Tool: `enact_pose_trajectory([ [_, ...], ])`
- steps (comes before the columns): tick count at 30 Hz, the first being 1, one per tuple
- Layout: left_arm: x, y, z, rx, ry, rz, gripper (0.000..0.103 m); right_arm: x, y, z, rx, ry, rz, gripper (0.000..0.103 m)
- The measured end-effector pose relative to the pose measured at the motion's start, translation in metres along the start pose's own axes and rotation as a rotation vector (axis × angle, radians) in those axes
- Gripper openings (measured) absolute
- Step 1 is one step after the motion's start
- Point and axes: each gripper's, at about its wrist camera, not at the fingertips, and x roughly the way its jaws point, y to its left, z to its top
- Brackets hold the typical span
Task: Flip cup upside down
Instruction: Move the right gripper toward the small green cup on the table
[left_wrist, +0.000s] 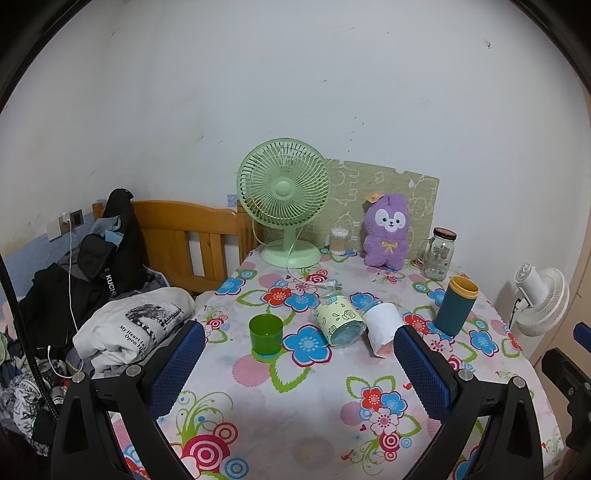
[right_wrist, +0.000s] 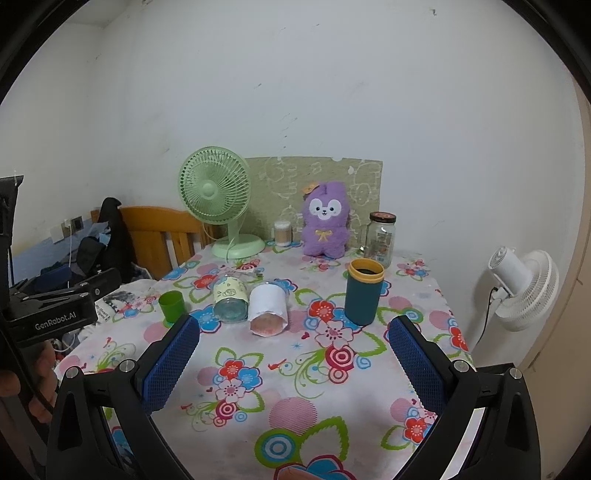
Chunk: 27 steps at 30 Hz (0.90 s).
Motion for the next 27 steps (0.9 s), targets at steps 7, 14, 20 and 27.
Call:
enact_pose_trajectory([
  [7,0.006,0.012,-0.006,-0.01,0.022,0.026,0.103,0.015,0.014,-0.001,-0.018,0.03,0.039,0.103],
  [14,0.015,0.039,-0.017,-0.048,0.058,0.072,0.103,0.044,0.037,0.0,-0.041,0.076,0.109,0.103],
  [20,0.03,0.069,-0.025,-0.07,0.091,0.132,0.103,0.078,0.066,0.005,-0.102,0.124,0.181,0.103],
  [27,0.051,0.094,-0.032,-0.077,0.13,0.176,0.103,0.116,0.1,0.006,-0.176,0.177,0.249,0.103],
])
